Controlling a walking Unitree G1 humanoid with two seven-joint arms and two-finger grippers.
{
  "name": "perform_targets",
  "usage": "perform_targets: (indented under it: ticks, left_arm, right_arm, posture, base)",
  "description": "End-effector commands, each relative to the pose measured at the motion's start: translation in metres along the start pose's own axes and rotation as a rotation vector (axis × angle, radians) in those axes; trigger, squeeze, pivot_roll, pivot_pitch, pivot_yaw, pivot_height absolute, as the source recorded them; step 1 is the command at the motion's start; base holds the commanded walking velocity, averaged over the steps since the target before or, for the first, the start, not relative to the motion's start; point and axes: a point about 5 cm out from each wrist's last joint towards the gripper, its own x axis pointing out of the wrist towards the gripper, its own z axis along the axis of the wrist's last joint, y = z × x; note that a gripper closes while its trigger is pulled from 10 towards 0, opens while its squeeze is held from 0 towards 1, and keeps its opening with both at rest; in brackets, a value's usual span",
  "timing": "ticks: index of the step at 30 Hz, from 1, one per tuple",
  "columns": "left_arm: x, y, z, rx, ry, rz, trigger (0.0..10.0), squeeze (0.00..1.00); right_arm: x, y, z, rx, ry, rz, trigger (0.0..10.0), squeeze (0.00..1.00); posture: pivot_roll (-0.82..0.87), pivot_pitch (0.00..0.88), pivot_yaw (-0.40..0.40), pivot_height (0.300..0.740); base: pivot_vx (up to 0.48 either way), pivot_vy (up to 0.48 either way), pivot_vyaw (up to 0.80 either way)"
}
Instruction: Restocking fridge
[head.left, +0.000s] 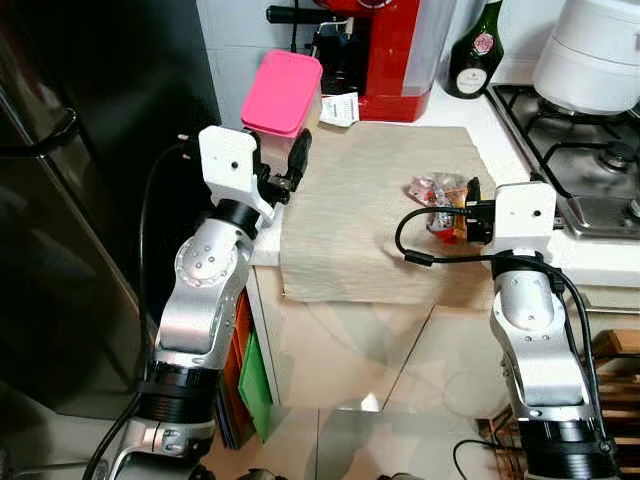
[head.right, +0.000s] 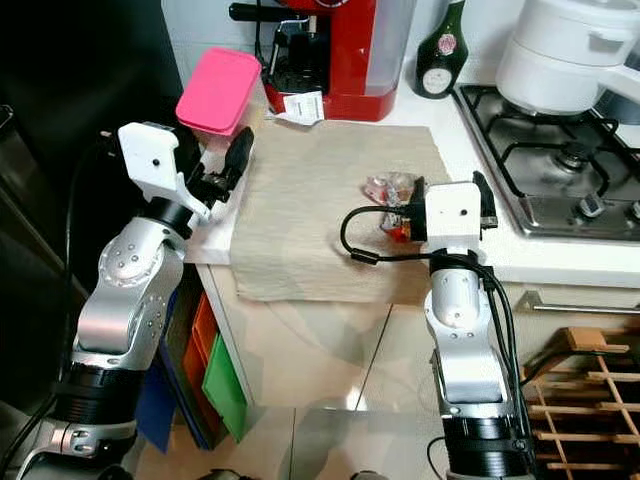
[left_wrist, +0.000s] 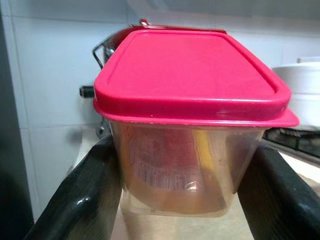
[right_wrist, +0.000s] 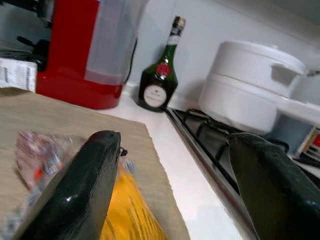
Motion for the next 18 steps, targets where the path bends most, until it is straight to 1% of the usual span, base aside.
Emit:
perform_targets:
  ticks: [1, 10, 12, 18]
  left_arm:
    - [0.0007, -0.0003, 0.0020, -0.006, 0.000, -0.014, 10.0, 0.00]
    - [0.0041, -0.0092, -0.0024, -0.031, 0.009, -0.043, 10.0, 0.00]
    - [0.0037, -0.0097, -0.0023, -0.031, 0.008, -0.045, 10.0, 0.00]
    - [0.0022, -0.0087, -0.0027, -0.028, 0.008, -0.046, 10.0, 0.00]
  right_arm:
    - [0.0009, -0.0011, -0.0006, 0.009, 0.001, -0.010, 10.0, 0.00]
    - [0.0038, -0.0021, -0.0018, -0.004, 0.000, 0.006, 10.0, 0.00]
    - [0.0046, -0.0017, -0.0018, -0.006, 0.000, 0.012, 10.0, 0.00]
    - [0.0043, 0.0008, -0.0033, -0.014, 0.005, 0.034, 10.0, 0.00]
  posture:
    - [-0.10, 0.000, 0.051, 0.740]
    - [-0.11, 0.000, 0.034, 0.740]
    - [-0.10, 0.000, 0.021, 0.740]
    - [-0.10, 0.000, 0.019, 0.740]
  base:
    - [-0.412, 0.000, 0.00]
    - [-0.415, 0.000, 0.00]
    - [-0.414, 0.000, 0.00]
    - [-0.417, 0.000, 0.00]
